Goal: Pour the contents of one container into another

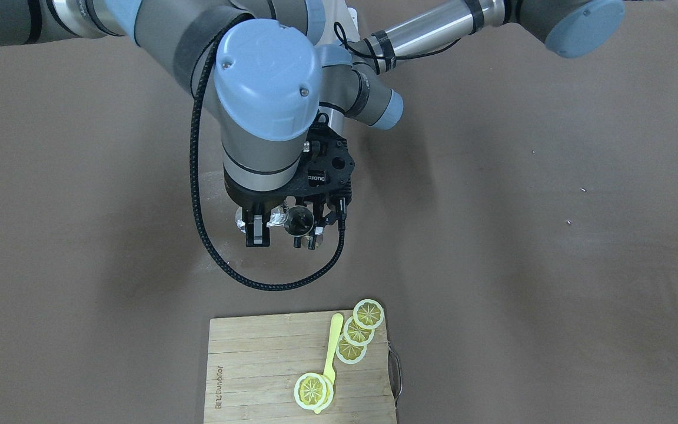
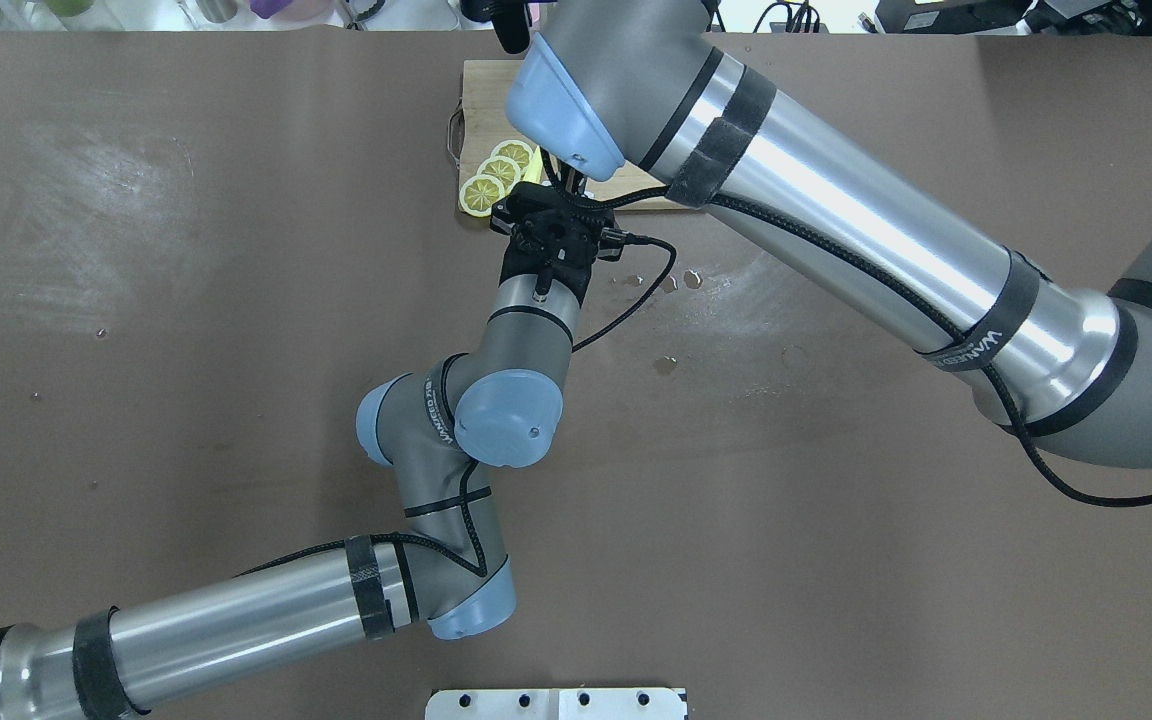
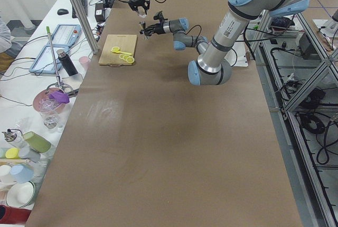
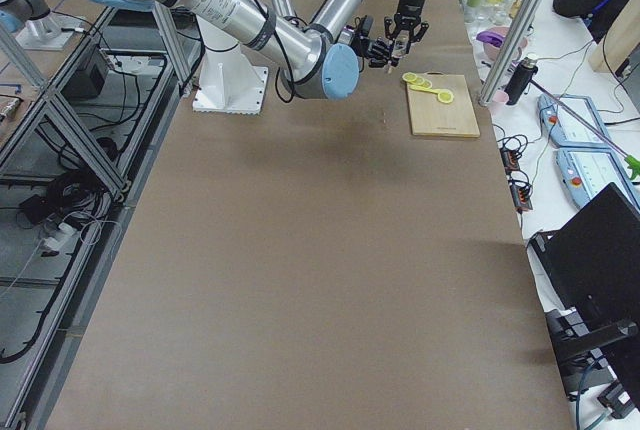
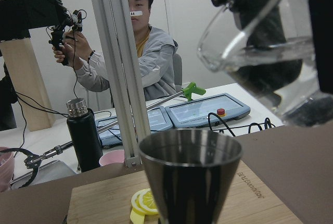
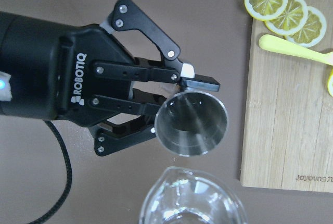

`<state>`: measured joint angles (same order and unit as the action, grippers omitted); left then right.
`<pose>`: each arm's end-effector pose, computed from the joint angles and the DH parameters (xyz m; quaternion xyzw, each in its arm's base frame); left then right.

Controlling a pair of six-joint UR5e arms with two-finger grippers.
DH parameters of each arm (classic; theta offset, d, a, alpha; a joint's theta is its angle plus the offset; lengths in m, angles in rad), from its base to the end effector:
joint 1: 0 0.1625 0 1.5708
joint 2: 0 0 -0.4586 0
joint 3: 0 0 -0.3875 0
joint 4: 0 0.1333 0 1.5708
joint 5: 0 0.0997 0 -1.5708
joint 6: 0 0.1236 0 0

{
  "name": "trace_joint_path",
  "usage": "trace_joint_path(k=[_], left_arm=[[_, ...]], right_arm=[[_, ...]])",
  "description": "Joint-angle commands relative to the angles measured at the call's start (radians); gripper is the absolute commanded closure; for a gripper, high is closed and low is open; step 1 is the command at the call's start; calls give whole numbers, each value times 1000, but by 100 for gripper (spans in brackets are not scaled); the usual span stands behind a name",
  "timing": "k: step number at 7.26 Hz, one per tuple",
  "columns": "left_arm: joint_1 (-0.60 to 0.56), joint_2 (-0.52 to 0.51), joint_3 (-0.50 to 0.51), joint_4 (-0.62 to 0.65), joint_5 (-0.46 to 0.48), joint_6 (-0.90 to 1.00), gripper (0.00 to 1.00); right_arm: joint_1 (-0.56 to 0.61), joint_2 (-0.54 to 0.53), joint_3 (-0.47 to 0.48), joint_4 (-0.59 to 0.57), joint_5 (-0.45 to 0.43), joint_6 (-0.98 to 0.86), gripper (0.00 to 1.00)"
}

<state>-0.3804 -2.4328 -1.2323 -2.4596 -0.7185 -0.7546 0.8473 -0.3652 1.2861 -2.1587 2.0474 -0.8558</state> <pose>0.6400 -0.4997 0.1817 0.5927 0.3111 -0.1121 0.7344 -0.4675 -0.6450 0.0890 0.1761 -0.2216 -0.7080 0.6470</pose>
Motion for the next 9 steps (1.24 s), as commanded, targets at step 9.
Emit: trace_joint_path(k=[9], left_arm=[[0, 0, 5, 2, 7, 3, 100]], right_arm=[[-34, 135, -188, -125, -108, -135, 100]])
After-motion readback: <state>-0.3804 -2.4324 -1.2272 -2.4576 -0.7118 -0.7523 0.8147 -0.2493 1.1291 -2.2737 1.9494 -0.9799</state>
